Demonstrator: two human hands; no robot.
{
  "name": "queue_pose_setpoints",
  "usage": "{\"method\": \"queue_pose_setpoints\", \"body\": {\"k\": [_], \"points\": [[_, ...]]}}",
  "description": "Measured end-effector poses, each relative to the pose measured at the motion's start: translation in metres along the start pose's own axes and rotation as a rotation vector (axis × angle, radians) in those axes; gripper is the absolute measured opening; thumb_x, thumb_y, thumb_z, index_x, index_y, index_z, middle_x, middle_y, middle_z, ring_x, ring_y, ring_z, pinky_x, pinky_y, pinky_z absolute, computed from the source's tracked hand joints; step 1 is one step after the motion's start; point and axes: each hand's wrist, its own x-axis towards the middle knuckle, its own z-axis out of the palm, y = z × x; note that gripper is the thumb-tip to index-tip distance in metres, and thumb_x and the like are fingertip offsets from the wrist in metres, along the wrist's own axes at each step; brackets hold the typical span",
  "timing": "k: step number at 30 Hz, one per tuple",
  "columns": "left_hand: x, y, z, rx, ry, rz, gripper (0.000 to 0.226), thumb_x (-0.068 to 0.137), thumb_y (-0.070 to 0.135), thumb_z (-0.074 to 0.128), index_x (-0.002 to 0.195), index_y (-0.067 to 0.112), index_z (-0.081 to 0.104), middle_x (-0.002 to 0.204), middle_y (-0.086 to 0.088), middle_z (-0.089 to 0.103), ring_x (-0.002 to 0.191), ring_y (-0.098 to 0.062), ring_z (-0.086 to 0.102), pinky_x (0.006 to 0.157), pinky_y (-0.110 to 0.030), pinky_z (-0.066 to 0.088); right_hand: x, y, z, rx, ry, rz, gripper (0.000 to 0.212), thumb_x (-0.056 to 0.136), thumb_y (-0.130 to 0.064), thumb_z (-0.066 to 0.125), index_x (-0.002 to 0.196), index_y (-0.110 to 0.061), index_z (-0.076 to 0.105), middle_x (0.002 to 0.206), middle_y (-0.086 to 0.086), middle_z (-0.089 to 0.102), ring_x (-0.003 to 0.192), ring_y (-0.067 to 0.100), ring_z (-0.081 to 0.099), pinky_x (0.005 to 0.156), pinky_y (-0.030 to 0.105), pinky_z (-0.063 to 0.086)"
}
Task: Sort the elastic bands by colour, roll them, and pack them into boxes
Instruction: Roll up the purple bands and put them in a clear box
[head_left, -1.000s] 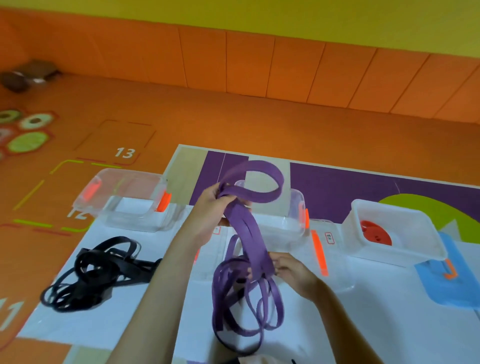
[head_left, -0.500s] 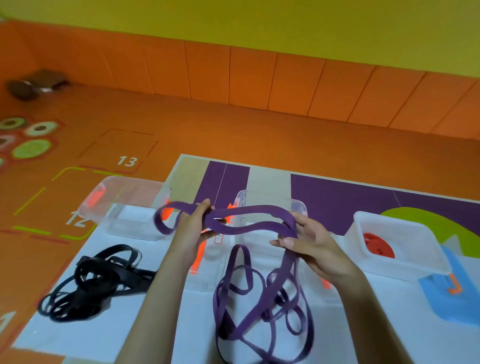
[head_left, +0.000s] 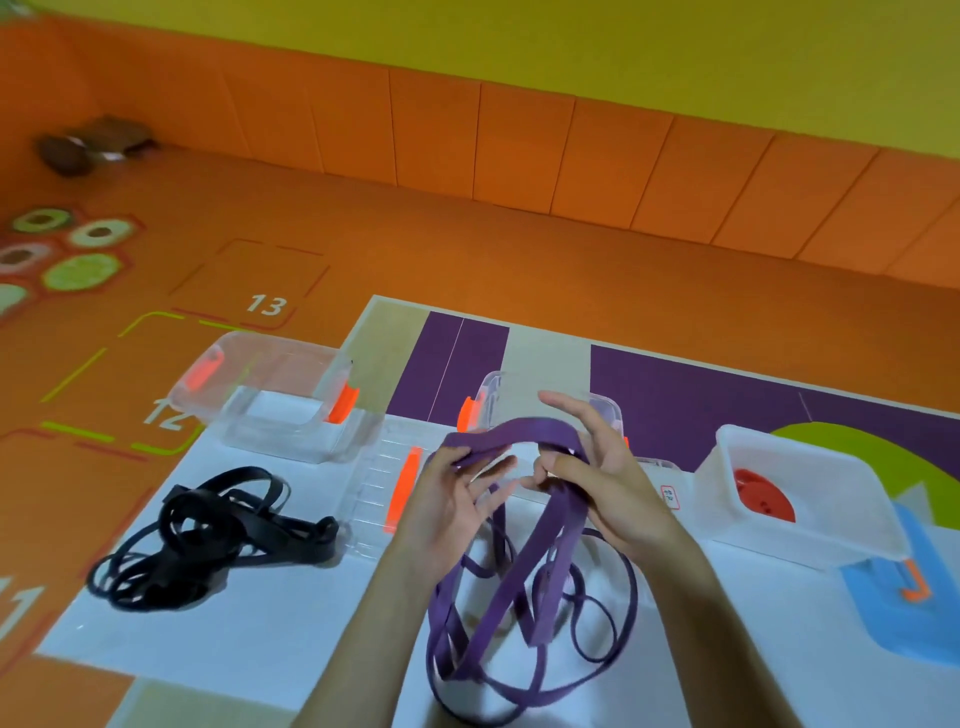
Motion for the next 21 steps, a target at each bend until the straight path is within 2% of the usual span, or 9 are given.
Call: {"method": "queue_pose_setpoints", "body": {"k": [2,4,7,9,12,14,18,20,21], "points": [[-0.002,-0.001,-0.002,-0.104,0.007,-0.003,0.02,0.099,0.012,0.058,0.111,0.007,0.073,0.125,-0.02,0.071,0.12,-0.035,0.071,0.106,-0.052,0.056,-0.003,0.002,-0.005,-0.084,-0.023,0.009,0.059,0.097,-0.004,0.067,0.145,-0.037,0.056,0.093,0.019,0.072,0.088,0.029,0.073,0.092,0.034,0.061],[-0.005,0.003,-0.001,-0.146,0.011,0.033,0.019,0.096,0.011,0.059,0.107,0.011,0.075,0.129,-0.018,0.071,0.117,-0.032,0.073,0.098,-0.048,0.06,-0.006,0.007,-0.014,-0.183,-0.033,0.029,0.061,0.097,-0.008,0.068,0.146,-0.041,0.053,0.091,0.019,0.074,0.087,0.03,0.074,0.087,0.031,0.061],[-0.009,0.017,0.0,-0.201,-0.01,0.121,0.021,0.098,0.011,0.056,0.117,0.013,0.065,0.139,-0.017,0.07,0.121,-0.03,0.072,0.095,-0.046,0.063,-0.008,0.021,-0.032,-0.459,-0.086,0.124,0.063,0.092,-0.024,0.075,0.143,-0.051,0.05,0.09,0.001,0.077,0.079,0.02,0.075,0.079,0.029,0.062],[-0.013,0.029,0.003,-0.193,-0.02,0.157,0.027,0.103,0.012,0.05,0.129,0.009,0.056,0.137,-0.018,0.07,0.125,-0.032,0.07,0.092,-0.044,0.064,-0.011,0.036,-0.038,-0.577,-0.152,0.196,0.063,0.087,-0.034,0.082,0.139,-0.054,0.052,0.103,-0.012,0.079,0.089,0.012,0.079,0.081,0.026,0.063],[-0.021,0.042,0.011,-0.187,-0.014,0.168,0.032,0.108,0.012,0.046,0.139,0.005,0.051,0.131,-0.02,0.073,0.12,-0.035,0.073,0.078,-0.035,0.066,-0.013,0.071,-0.041,-0.677,-0.2,0.211,0.054,0.083,-0.037,0.084,0.13,-0.049,0.06,0.118,-0.017,0.076,0.104,0.008,0.075,0.091,0.025,0.061],[-0.029,0.049,0.017,-0.222,-0.015,0.18,0.032,0.108,0.011,0.046,0.138,0.004,0.052,0.125,-0.021,0.075,0.112,-0.035,0.076,0.07,-0.031,0.066,-0.014,0.1,-0.045,-0.814,-0.145,0.234,0.043,0.085,-0.036,0.079,0.122,-0.046,0.061,0.111,-0.017,0.075,0.1,0.008,0.073,0.089,0.028,0.062],[-0.043,0.068,0.026,-0.282,-0.028,0.248,0.028,0.109,0.008,0.042,0.118,-0.003,0.065,0.117,-0.022,0.077,0.105,-0.034,0.078,0.072,-0.037,0.066,-0.022,0.154,-0.058,-0.921,0.071,0.332,0.015,0.093,-0.016,0.072,0.105,-0.025,0.068,0.097,-0.003,0.073,0.091,0.019,0.071,0.085,0.038,0.06],[-0.05,0.077,0.028,-0.249,-0.037,0.285,0.043,0.11,0.01,0.041,0.098,0.0,0.081,0.115,-0.019,0.078,0.105,-0.031,0.079,0.075,-0.039,0.066,-0.029,0.173,-0.058,-0.906,0.101,0.413,0.004,0.095,-0.02,0.073,0.094,-0.024,0.072,0.088,0.0,0.072,0.085,0.021,0.07,0.076,0.032,0.056],[-0.052,0.08,0.028,-0.201,-0.027,0.299,0.047,0.11,0.01,0.041,0.092,0.003,0.084,0.115,-0.019,0.079,0.106,-0.03,0.079,0.075,-0.039,0.066,-0.033,0.181,-0.058,-0.902,0.114,0.446,0.006,0.097,-0.025,0.073,0.092,-0.028,0.073,0.086,-0.001,0.072,0.083,0.021,0.071,0.073,0.029,0.054]]}}
